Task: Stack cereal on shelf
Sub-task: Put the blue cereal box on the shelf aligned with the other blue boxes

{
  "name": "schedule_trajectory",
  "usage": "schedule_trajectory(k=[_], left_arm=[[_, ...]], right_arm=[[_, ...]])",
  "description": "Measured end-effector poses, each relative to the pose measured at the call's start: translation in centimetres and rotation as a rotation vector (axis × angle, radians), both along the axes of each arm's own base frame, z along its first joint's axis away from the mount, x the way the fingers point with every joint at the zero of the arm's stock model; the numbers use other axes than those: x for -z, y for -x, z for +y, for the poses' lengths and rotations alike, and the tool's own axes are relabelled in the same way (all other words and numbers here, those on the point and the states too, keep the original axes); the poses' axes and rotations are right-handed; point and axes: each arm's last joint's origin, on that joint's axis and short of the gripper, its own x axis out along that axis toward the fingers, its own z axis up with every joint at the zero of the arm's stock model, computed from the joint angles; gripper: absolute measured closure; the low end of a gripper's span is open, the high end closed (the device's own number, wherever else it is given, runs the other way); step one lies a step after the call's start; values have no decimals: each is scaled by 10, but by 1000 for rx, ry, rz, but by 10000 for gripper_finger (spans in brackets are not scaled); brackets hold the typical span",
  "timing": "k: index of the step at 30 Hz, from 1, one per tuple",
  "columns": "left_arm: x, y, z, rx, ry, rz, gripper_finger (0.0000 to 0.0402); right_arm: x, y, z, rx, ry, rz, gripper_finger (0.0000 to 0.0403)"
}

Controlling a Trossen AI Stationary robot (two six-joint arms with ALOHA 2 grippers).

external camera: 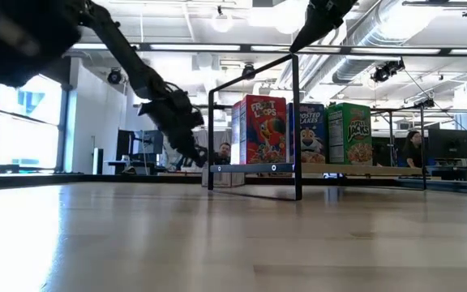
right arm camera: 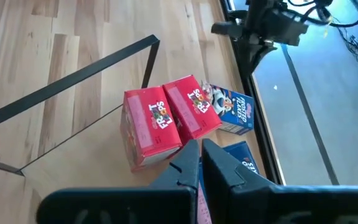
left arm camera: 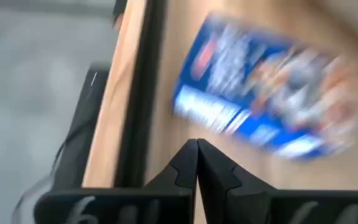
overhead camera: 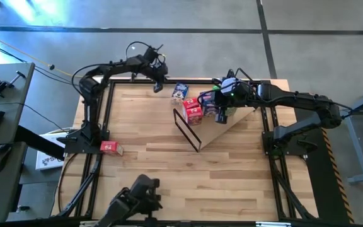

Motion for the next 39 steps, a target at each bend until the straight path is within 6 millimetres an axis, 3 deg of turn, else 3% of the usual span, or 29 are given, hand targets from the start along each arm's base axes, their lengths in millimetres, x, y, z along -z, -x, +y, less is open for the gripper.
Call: schedule_trajectory(k=[4, 10, 14, 22, 27, 34, 39], left_arm=[[-11, -15, -13, 101, 33, -191, 401], [0, -47, -39, 142, -32, -108, 401], [5, -49, -46, 115, -52, -7, 401], [9, -38, -57, 145, 50, 120, 401], [0, -28, -71, 159, 142, 207, 401], [-13, 1, -113, 113, 313, 358, 401], [-20, 26, -157, 93, 272, 286, 401]], right_arm=[[0, 0, 0, -13, 11, 2, 403], [-1, -1, 0, -12, 12, -5, 403], [-1, -1, 0, -13, 13, -3, 403], [0, 0, 0, -14, 11, 5, 403], [0, 0, 0, -14, 11, 8, 403], [4, 4, 1, -16, -2, 61, 403], [7, 6, 2, -20, -11, 99, 403]])
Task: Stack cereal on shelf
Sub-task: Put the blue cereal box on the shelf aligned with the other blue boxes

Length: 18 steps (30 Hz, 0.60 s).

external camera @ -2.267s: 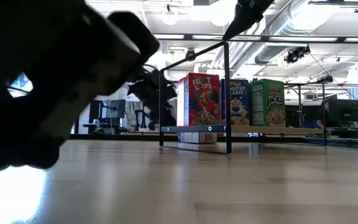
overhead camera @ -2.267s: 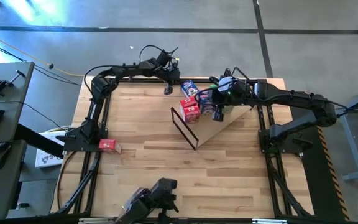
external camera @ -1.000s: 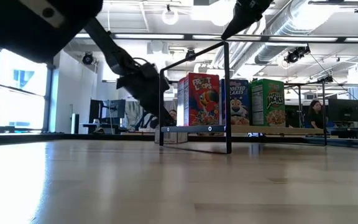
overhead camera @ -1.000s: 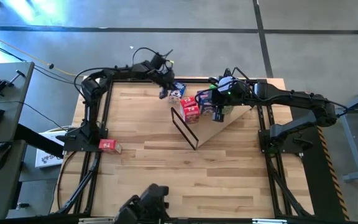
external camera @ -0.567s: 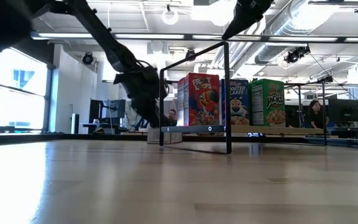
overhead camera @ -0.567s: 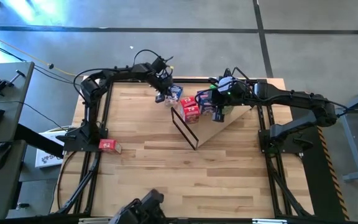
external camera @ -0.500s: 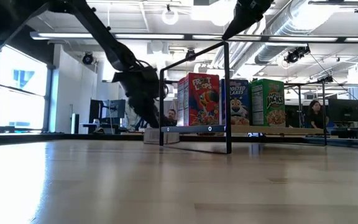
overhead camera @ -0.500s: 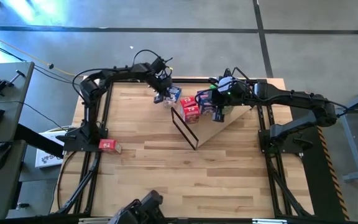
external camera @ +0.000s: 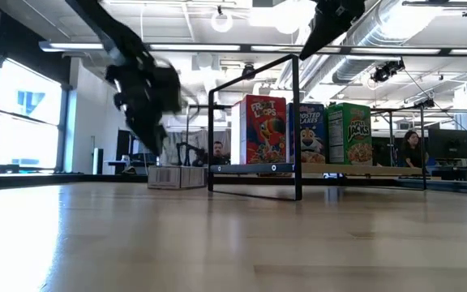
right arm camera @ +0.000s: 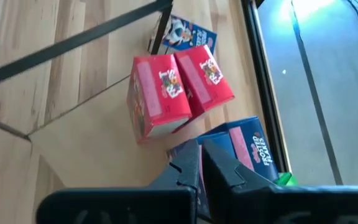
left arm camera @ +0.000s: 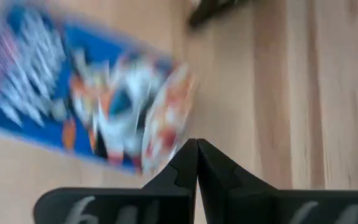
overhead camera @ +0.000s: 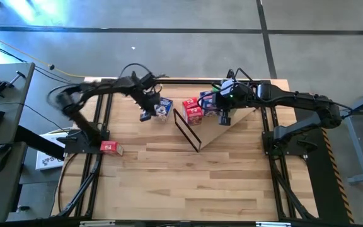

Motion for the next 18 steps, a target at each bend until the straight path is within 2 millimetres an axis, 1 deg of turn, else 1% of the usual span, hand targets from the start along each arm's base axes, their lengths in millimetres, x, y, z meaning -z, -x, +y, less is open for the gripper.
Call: schedule_trajectory(k=[2, 3, 6, 8, 10, 12, 16, 18], left_arm=[[-14, 3, -7, -44, -89, -141, 401], [-21, 3, -6, -88, -158, -219, 401], [-37, 0, 7, -272, -385, -414, 401], [-40, -1, 18, -326, -457, -469, 401], [-35, -4, 29, -336, -462, -450, 401], [-25, -9, 40, -316, -454, -403, 401], [5, -21, 58, -262, -445, -265, 401], [15, -27, 66, -237, -443, -217, 401]], right_arm=[[0, 0, 0, -13, 9, 9, 403], [0, 0, 0, -20, 12, 9, 403], [-1, -1, 0, -36, 26, -5, 403], [-2, -2, 0, -38, 30, -13, 403], [-2, -2, 0, -36, 27, -19, 403], [-2, -2, 0, -34, 22, -20, 403], [-2, -2, 0, -31, 19, -21, 403], [-2, -2, 0, -32, 20, -21, 403]])
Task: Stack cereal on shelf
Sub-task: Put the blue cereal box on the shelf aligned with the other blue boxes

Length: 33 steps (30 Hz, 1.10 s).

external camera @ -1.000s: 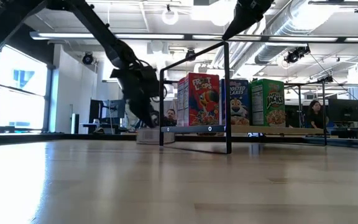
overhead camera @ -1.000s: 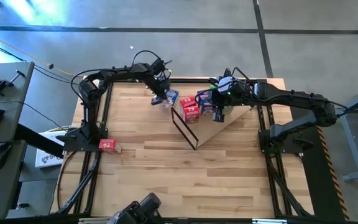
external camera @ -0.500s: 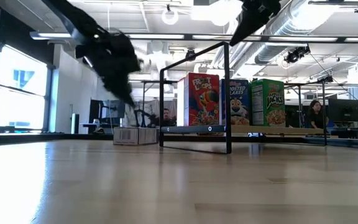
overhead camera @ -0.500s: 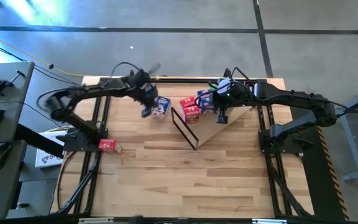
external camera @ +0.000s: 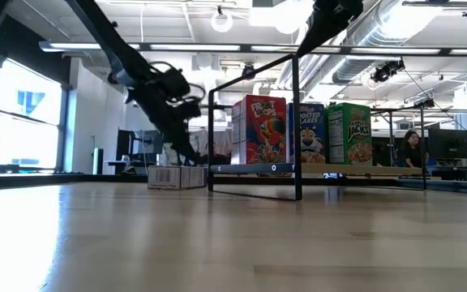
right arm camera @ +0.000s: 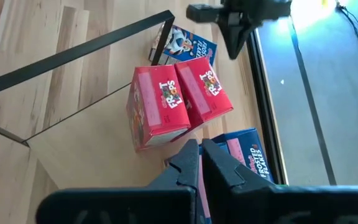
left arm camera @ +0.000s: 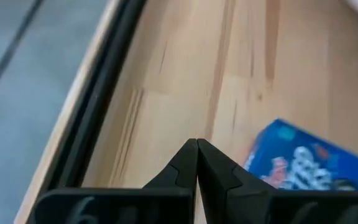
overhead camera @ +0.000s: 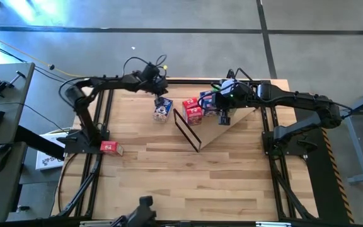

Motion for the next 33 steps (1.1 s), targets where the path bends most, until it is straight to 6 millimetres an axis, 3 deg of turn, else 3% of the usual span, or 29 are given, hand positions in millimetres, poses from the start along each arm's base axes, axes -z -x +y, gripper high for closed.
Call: schedule_trajectory(k=[5, 12, 18, 23, 28, 33], left_arm=[[14, -2, 1, 75, 82, 161, 401], [16, -1, -37, 202, 197, 239, 401], [17, -4, -75, 297, 200, 196, 401], [8, -5, -73, 199, 153, -23, 401], [20, -2, -87, 236, 244, -31, 401], [33, -7, -119, 336, 278, -2, 401]], right_arm=[[0, 0, 0, -3, 3, 1, 403], [0, 0, 0, -5, 5, 2, 403], [0, 0, 1, -21, -11, -1, 403], [0, 0, 1, -33, -22, -4, 403], [0, 0, 1, -33, -23, -4, 403], [0, 0, 1, -33, -26, -4, 403]])
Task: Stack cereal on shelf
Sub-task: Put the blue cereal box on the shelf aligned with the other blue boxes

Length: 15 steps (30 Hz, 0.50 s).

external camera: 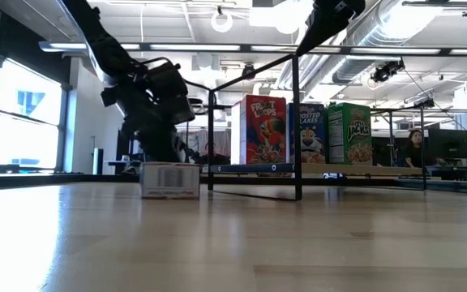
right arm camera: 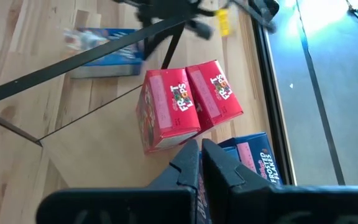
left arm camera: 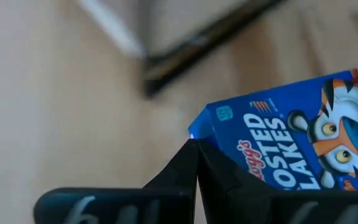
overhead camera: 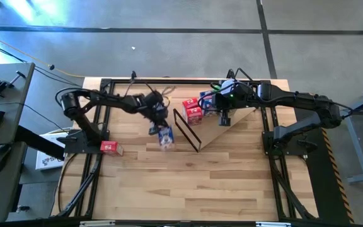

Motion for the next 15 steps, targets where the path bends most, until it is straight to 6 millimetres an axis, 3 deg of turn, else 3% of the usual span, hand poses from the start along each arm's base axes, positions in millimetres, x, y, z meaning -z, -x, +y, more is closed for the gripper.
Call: schedule_trajectory(k=[7, 15], left_arm=[[7, -8, -48, 81, 94, 37, 401], [1, -24, -96, 155, 149, -21, 401]], right_arm=[[0, -1, 6, -23, -6, -2, 403], [2, -3, 31, -75, -26, 18, 403]])
